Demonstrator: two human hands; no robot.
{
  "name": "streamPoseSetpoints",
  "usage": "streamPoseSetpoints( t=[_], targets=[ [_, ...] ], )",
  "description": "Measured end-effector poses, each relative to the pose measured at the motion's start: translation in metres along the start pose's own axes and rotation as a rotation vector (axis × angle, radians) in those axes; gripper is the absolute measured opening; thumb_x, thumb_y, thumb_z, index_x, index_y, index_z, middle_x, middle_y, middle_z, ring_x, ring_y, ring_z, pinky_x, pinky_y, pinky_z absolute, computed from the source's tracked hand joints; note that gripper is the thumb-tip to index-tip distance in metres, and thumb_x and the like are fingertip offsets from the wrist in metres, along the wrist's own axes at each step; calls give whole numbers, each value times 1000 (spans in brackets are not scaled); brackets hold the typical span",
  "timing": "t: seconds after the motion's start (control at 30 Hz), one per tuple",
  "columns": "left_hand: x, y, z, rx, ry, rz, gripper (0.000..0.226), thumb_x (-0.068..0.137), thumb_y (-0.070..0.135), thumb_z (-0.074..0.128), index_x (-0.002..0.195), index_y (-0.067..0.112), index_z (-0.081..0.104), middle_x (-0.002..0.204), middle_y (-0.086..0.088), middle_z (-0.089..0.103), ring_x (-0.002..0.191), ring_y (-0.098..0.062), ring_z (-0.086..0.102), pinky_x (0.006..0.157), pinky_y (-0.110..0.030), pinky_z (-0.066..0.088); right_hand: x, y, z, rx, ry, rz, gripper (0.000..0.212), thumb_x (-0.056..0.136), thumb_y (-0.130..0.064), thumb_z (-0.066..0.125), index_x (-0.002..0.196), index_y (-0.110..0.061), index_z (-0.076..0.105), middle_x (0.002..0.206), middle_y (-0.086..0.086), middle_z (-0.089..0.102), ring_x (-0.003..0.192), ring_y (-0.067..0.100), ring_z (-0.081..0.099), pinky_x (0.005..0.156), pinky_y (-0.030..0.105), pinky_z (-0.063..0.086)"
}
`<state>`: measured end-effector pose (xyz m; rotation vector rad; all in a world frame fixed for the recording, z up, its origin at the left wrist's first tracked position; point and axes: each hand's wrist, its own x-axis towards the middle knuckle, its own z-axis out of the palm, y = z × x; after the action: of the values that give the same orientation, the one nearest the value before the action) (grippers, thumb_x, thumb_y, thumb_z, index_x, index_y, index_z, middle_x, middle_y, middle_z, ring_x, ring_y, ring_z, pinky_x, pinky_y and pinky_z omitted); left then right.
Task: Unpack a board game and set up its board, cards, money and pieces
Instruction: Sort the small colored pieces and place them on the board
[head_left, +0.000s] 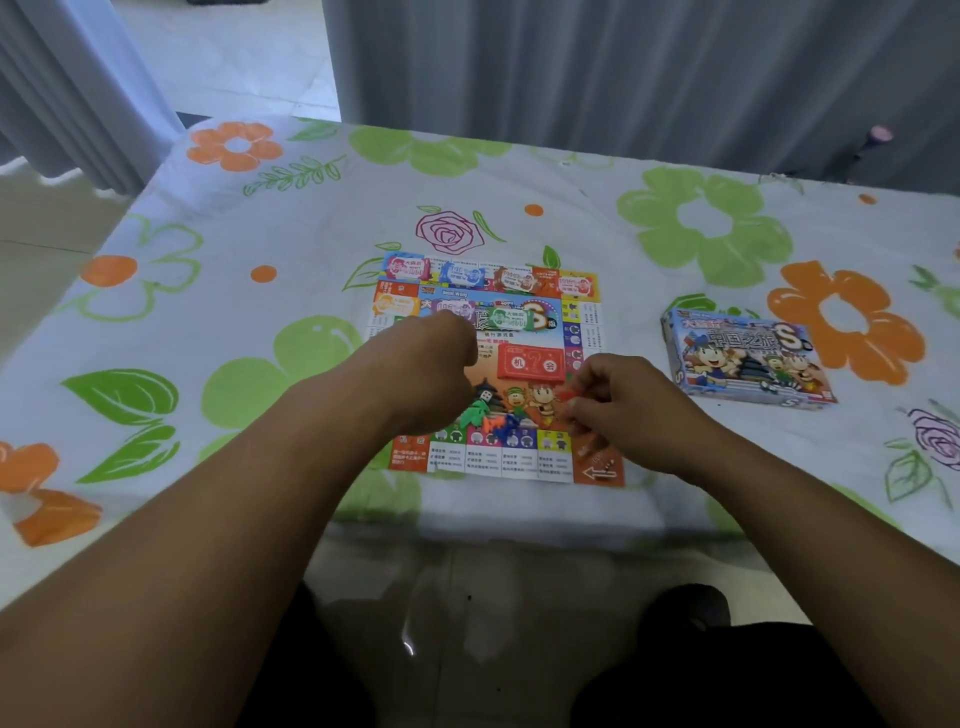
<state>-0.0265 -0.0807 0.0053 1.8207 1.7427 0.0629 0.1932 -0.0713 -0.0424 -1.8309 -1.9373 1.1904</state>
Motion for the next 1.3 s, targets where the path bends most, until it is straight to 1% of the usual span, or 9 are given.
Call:
streamPoseSetpoints(
  t=[0.1, 0.17, 0.3, 0.43, 0.6, 0.73, 0.9, 1.03, 1.3],
  targets=[
    [-3, 0, 7, 42, -18, -20, 37, 91, 20, 67, 127, 19, 59, 121, -4, 65, 107, -25, 61, 89, -36, 51, -4, 11, -6, -56, -18, 8, 4, 95, -16, 65, 93, -13, 64, 100, 1, 69, 90, 18, 68, 79, 38, 59],
    [-2, 0, 12, 69, -44, -34, 36, 91, 18, 67, 126, 19, 59, 119, -4, 66, 105, -25, 62, 87, -36, 51, -2, 16, -8, -65, -15, 9, 6, 94, -16, 67, 94, -10, 66, 100, 0, 68, 92, 16, 67, 80, 37, 59],
    [3, -3, 19, 117, -82, -36, 34, 90, 19, 67, 123, 19, 59, 115, -3, 66, 100, -24, 61, 84, -34, 51, 2, 25, -2, -138, -26, -4, 3, 93, -19, 68, 92, -18, 65, 104, -5, 68, 93, 12, 67, 81, 37, 60],
    [11, 0, 18, 122, -97, -18, 37, 90, 20, 69, 125, 20, 59, 119, -3, 64, 101, -24, 60, 83, -33, 50, 1, 32, 3, -256, -44, -49, 4, 93, -22, 67, 93, -20, 64, 111, -5, 68, 95, 12, 66, 82, 35, 59],
    [21, 5, 13, 83, -100, -11, 40, 90, 25, 70, 128, 20, 58, 122, -1, 63, 105, -24, 60, 90, -36, 51, 0, 37, 5, -364, -28, -95, 4, 94, -25, 64, 93, -22, 63, 110, -6, 69, 91, 14, 67, 80, 38, 59],
    [25, 6, 11, 83, -102, -6, 37, 90, 26, 70, 126, 21, 59, 121, -1, 62, 102, -23, 60, 88, -36, 51, 0, 41, 6, -457, -22, -121, 5, 94, -28, 62, 96, -23, 61, 110, -5, 69, 90, 14, 65, 79, 35, 57],
    [30, 10, 9, 69, -107, -11, 39, 89, 27, 71, 126, 20, 59, 121, -1, 62, 99, -23, 60, 80, -34, 51, 1, 41, 6, -535, -13, -159, 10, 96, -31, 61, 99, -22, 59, 115, -2, 68, 93, 16, 65, 79, 29, 54],
    [32, 12, 8, 67, -108, -18, 41, 89, 27, 72, 127, 20, 58, 120, -1, 63, 101, -23, 62, 84, -35, 52, -1, 41, 7, -569, -19, -194, 12, 96, -34, 61, 98, -25, 54, 116, -3, 68, 93, 16, 65, 77, 25, 50],
    [31, 10, 6, 58, -101, -15, 43, 88, 30, 72, 128, 19, 58, 120, -2, 63, 102, -23, 61, 85, -34, 51, -1, 42, 6, -592, -7, -226, 10, 95, -31, 61, 100, -22, 61, 110, -3, 70, 90, 15, 65, 78, 30, 55]
  ],
)
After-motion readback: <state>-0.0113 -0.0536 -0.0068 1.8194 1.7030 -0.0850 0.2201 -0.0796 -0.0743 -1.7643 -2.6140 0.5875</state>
